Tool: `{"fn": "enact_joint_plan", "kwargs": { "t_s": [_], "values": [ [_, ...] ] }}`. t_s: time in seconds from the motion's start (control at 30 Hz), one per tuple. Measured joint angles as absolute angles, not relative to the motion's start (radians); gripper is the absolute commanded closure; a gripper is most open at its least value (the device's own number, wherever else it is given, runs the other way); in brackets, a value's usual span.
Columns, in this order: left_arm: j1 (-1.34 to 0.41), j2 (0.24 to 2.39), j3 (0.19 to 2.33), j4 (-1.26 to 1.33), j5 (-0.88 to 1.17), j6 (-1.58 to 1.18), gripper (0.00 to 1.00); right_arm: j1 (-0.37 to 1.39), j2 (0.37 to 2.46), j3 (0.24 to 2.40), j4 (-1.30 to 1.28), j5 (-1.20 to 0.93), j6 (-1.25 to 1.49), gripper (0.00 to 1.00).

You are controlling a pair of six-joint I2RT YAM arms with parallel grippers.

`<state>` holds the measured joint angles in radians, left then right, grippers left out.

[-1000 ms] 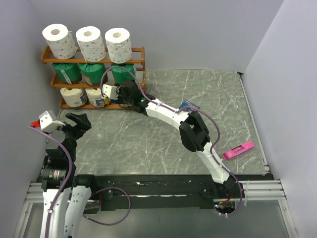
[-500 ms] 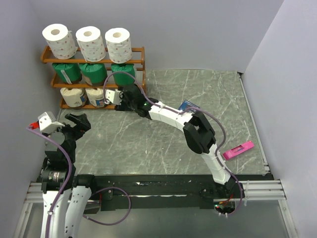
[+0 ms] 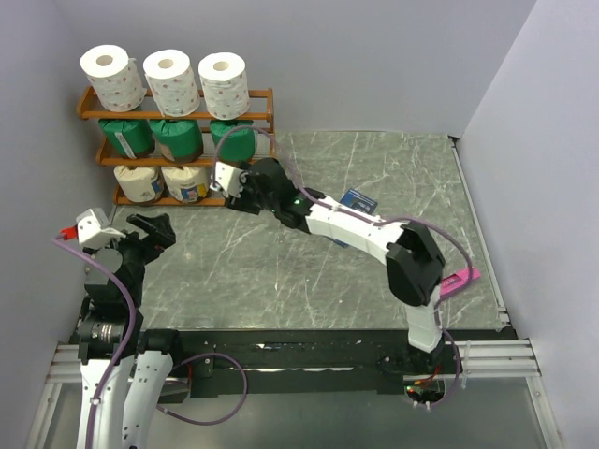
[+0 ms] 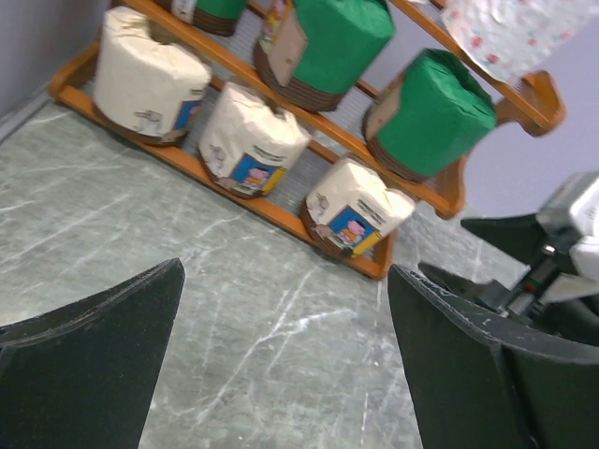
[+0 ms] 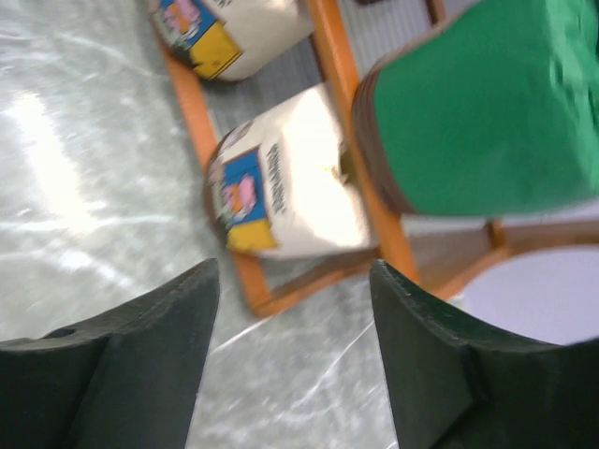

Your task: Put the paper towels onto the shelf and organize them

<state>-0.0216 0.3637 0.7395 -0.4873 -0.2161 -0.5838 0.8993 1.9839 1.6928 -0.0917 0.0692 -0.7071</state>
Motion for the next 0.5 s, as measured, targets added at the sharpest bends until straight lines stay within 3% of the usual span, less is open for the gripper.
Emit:
{"fn": "enact_joint_plan", "kwargs": {
  "t_s": [0.2,0.27,0.5],
  "values": [
    [-0.022,0.382,0.733,-0.448,-0.089,-0.560,0.04,0.901,1.789,1.502,-0.132,0.036,-0.488,0.20],
    [-0.022,0.382,0.721,-0.422,-0.035,-0.553,0.04,0.901,1.696,1.430,-0.154,0.013,-0.382,0.01],
    [-0.023,0.416,0.685,-0.328,0.216,-0.533,0.04,0.908,1.312,1.197,-0.224,-0.072,-0.041,0.00]
  ]
}}
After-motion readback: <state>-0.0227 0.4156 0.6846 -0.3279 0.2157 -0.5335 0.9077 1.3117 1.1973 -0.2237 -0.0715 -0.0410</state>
